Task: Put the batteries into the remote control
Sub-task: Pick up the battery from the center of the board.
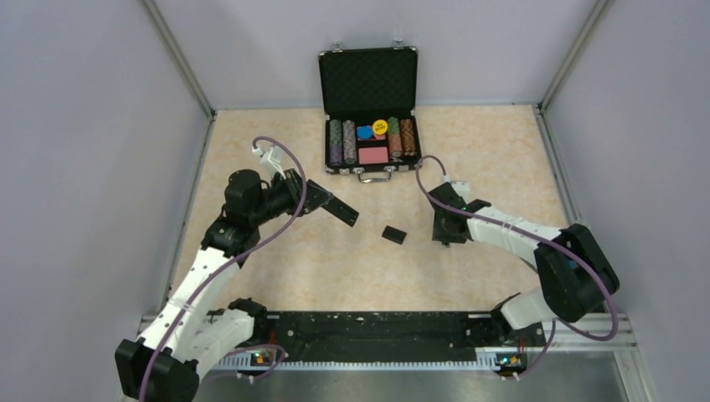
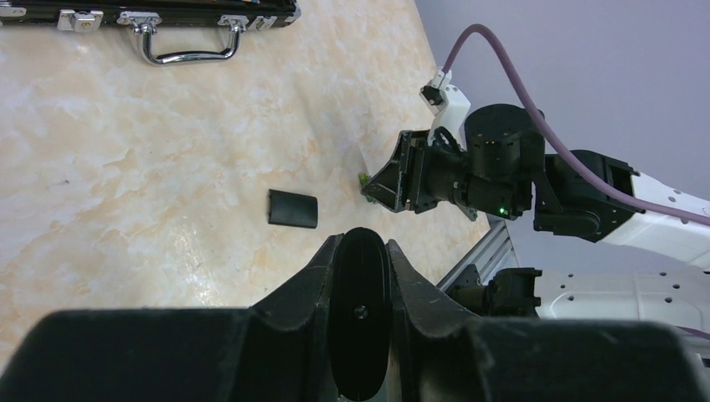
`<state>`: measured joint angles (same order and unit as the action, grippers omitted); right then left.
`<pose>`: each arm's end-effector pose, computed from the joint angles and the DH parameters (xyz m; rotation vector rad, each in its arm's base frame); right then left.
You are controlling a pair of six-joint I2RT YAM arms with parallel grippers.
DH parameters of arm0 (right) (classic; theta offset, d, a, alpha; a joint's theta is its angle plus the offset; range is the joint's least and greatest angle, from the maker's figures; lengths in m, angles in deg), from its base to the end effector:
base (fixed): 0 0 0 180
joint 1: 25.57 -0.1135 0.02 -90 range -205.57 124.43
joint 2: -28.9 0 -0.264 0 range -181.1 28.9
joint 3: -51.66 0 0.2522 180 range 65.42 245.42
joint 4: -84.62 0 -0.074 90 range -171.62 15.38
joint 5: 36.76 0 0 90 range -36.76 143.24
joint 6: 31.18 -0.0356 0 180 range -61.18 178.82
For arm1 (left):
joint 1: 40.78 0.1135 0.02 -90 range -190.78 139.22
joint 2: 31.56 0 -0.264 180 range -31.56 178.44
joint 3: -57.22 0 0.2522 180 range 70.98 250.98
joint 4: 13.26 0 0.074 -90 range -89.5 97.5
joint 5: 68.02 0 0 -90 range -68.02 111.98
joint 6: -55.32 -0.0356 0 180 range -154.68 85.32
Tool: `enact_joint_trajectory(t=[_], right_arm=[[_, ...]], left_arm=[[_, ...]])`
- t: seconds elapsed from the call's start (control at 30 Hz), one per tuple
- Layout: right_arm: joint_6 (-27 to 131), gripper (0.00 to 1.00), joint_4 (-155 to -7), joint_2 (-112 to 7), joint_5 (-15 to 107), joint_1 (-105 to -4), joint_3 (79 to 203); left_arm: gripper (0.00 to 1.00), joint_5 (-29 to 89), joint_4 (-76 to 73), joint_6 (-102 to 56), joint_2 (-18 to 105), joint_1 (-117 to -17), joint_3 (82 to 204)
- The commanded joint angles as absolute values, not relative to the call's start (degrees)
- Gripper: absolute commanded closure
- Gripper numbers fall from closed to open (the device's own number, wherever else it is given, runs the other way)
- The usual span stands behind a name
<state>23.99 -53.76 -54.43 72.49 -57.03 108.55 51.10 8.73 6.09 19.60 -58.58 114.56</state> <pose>0.2240 0.1233 0.1636 0.1643 2.6359 -0.0951 0.1911 -0.0796 0.3176 -0.0129 1.9801 -1.1589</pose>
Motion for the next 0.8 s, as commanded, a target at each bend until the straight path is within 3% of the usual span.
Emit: enact_joint_trajectory(t=[0.0,0.33,0.77], right_arm=[[22.81,0.6,-54.03,-49.3,73.27,-55.89,108.59],[22.71,0.79,-53.2,-48.95,74.17,-54.25,107.7],[23.44,0.79,-56.13,-54.15,71.51,-53.81,106.46]], left_arm=[[1.0,51.96,6.22,6.36,19.12,-58.7,114.53],[1.0,51.91,6.13,6.36,19.57,-58.7,114.5],[1.0,52.18,6.02,6.3,20.18,-58.69,114.81]])
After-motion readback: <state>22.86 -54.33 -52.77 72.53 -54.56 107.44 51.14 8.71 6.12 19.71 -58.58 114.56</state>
